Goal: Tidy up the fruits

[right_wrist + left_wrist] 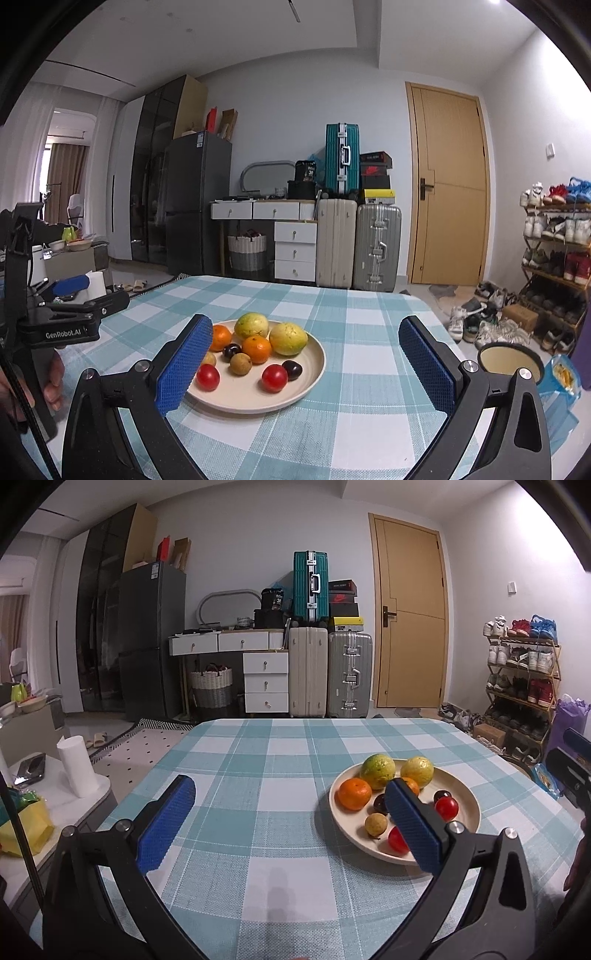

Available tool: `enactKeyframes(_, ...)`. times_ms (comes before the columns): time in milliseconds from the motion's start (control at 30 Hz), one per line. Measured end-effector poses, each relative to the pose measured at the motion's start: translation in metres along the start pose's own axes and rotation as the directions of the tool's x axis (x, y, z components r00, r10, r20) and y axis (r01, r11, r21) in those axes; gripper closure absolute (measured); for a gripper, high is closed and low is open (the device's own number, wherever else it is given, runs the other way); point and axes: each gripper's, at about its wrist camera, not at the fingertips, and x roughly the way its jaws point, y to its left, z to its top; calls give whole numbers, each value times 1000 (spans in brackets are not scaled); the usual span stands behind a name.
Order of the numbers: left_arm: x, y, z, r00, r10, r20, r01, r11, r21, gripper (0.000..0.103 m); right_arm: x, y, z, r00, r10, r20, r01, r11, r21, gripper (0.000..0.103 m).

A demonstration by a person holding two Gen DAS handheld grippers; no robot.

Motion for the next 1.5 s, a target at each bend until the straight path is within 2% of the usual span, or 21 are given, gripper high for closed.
enactKeyframes(100, 5, 0, -2, 1000, 6, -11, -6, 1000, -3, 0, 4, -3, -1, 1000, 0, -20, 0, 1000, 14, 0)
enactKeyframes(267, 5, 2, -3, 1000, 3, -7, -3, 1000, -12, 0, 27, -3, -6, 990, 7, -143, -3, 1000, 24, 0)
enactKeyframes(400, 6, 3, -3, 1000, 2, -7, -2, 1000, -11, 0, 23, -3, -7, 993, 14, -115, -12, 1000, 21, 0)
enactKeyframes(1500, 6, 2, -3, 1000, 2, -6, -2, 1000, -12, 0, 26, -6, -7, 993, 15, -120, -12, 1000, 25, 0)
